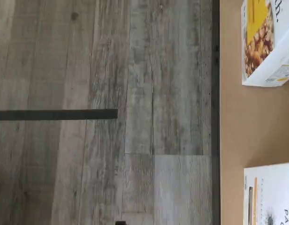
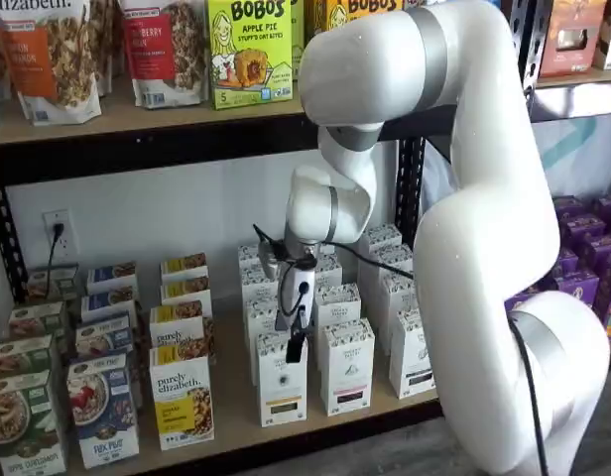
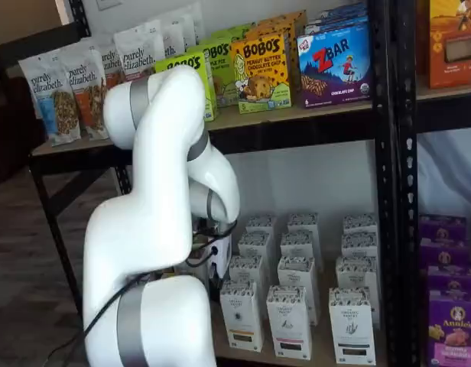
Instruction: Pick up the white box with a yellow strip in the middle, on the bottom shelf, the fourth box from the left
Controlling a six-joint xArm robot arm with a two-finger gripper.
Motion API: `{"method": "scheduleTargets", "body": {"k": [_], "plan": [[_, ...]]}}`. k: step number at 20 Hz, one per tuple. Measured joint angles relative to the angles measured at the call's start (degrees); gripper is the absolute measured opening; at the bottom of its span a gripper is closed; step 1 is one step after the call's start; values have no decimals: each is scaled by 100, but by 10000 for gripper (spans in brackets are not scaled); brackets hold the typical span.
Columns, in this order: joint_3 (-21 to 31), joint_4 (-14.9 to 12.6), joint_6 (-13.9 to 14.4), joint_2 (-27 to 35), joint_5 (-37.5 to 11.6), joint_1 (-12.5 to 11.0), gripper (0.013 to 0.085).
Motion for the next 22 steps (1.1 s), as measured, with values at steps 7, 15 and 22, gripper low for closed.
{"method": "scheduleTargets", "body": {"k": [7,15,22], "plan": [[-326,-449,320,175,378,-105,850],[-444,-366,273,359,103,-65,850],[-804,-239,227,734,-80,7,850]]}}
